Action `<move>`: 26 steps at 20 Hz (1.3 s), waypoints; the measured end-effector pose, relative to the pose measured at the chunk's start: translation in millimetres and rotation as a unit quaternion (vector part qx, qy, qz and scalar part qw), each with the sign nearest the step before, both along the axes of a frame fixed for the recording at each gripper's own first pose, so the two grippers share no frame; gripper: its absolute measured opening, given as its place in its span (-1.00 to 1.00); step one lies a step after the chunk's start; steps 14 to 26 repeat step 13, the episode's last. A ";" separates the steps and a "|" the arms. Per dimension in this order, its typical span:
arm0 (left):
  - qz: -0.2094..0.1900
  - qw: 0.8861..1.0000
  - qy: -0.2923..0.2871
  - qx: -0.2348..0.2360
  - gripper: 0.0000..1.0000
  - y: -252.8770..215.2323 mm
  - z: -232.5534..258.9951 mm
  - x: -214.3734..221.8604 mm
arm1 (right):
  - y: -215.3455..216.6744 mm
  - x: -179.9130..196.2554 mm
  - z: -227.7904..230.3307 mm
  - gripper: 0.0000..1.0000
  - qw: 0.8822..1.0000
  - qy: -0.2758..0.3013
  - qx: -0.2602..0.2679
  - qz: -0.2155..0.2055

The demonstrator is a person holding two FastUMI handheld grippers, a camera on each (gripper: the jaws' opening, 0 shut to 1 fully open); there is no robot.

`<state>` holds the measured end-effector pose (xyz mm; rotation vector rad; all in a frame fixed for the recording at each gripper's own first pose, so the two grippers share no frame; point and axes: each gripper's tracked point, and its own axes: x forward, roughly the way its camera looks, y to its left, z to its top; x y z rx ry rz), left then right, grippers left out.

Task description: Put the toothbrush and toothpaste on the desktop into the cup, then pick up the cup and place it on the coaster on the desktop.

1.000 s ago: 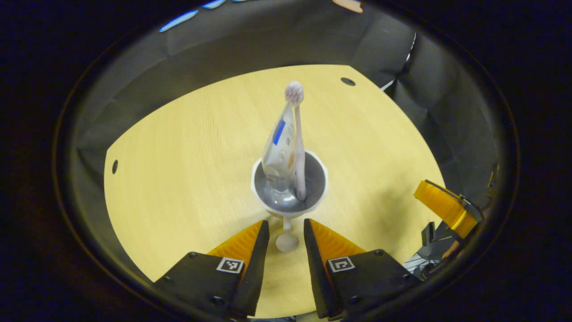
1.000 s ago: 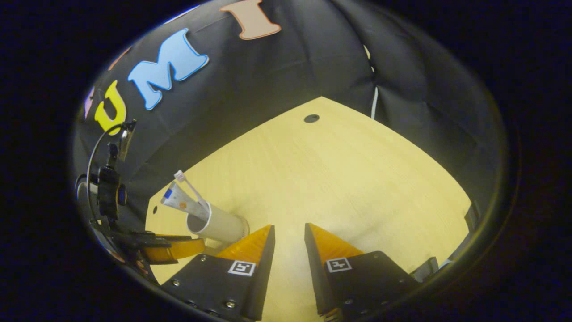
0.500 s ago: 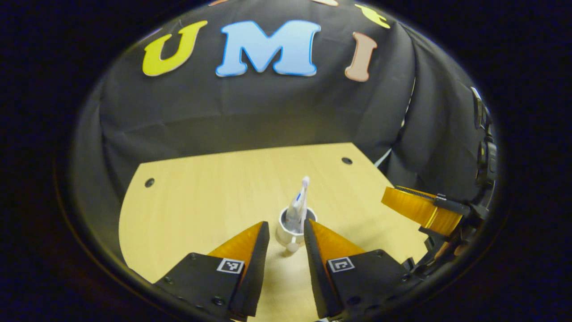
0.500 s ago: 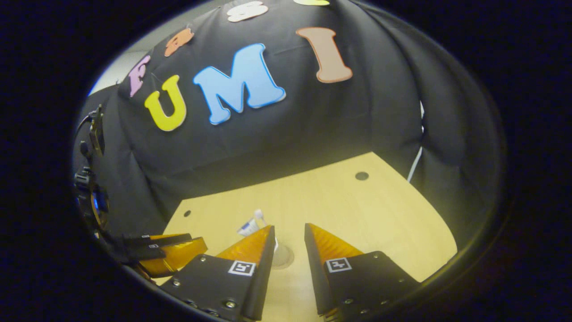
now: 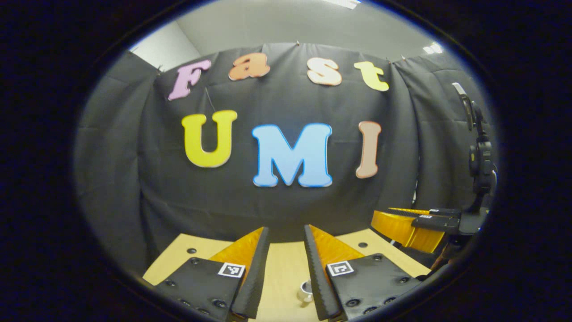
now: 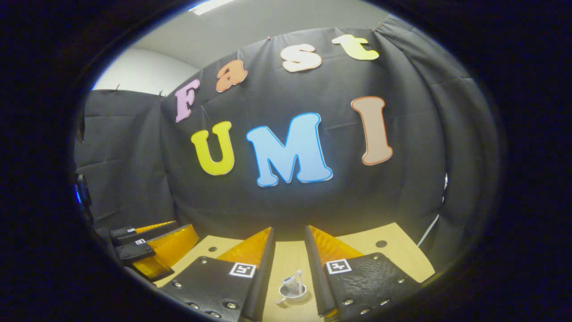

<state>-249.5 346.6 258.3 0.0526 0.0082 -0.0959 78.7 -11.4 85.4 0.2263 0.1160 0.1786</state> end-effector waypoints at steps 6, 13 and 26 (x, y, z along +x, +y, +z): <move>0.028 0.999 -0.044 -0.010 0.04 -7.4 -15.8 -22.3 | 2.9 -20.0 30.4 -0.16 0.998 -0.051 -0.032 -0.013; 0.028 0.999 -0.031 -0.024 0.05 0.0 -15.7 -14.4 | 11.8 -20.2 33.2 -0.17 0.995 -0.070 -0.065 -0.015; 0.028 0.999 -0.031 -0.024 0.05 0.0 -15.7 -14.4 | 11.8 -20.2 33.2 -0.17 0.995 -0.070 -0.065 -0.015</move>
